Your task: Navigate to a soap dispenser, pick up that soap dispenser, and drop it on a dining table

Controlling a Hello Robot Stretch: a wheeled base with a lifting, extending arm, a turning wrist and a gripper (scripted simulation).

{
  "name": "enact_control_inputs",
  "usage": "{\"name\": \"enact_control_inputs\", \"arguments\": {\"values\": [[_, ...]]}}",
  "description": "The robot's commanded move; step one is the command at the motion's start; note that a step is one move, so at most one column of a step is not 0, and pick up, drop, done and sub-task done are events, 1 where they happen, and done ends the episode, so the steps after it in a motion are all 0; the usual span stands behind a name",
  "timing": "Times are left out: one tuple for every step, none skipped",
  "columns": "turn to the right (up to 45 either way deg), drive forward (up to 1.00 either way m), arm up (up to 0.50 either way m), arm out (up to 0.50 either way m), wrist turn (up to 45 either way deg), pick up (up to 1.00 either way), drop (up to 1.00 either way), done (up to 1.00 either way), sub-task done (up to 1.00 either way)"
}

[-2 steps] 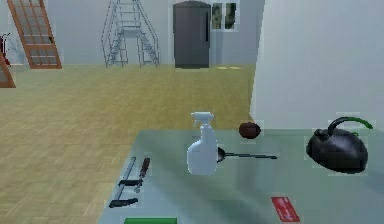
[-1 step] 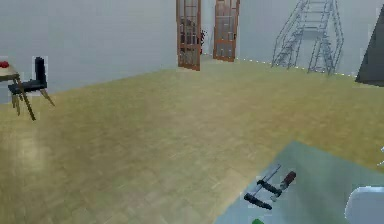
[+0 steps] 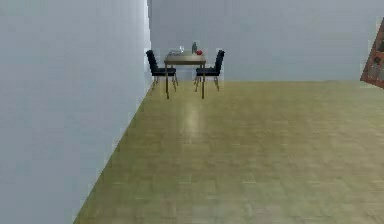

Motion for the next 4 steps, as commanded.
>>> {"name": "enact_control_inputs", "arguments": {"values": [[-42.0,0.0,0.0,0.0,0.0,0.0,0.0,0.0,0.0],[0.0,0.25,0.0,0.0,0.0,0.0,0.0,0.0,0.0],[42.0,0.0,0.0,0.0,0.0,0.0,0.0,0.0,0.0],[0.0,0.55,0.0,0.0,0.0,0.0,0.0,0.0,0.0]]}}
